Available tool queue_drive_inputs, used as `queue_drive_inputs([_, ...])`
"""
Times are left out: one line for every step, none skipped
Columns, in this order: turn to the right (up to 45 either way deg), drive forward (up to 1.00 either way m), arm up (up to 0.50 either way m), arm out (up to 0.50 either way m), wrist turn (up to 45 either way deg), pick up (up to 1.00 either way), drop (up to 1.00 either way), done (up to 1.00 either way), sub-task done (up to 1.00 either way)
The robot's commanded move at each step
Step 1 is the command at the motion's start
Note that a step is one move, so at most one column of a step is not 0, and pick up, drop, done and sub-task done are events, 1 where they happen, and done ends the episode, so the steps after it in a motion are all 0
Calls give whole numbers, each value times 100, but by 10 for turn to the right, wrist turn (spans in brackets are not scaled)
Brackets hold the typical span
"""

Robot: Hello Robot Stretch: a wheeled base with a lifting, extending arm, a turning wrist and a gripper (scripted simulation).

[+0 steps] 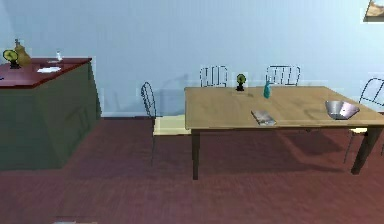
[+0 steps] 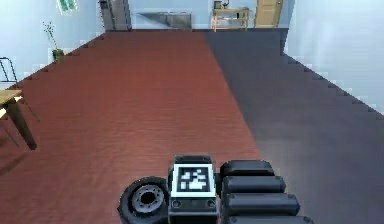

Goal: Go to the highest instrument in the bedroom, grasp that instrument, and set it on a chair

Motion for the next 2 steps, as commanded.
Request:
queue_drive_inputs([0,70,0,0,0,0,0,0,0])
queue_drive_inputs([-330,0,0,0,0,0,0,0,0])
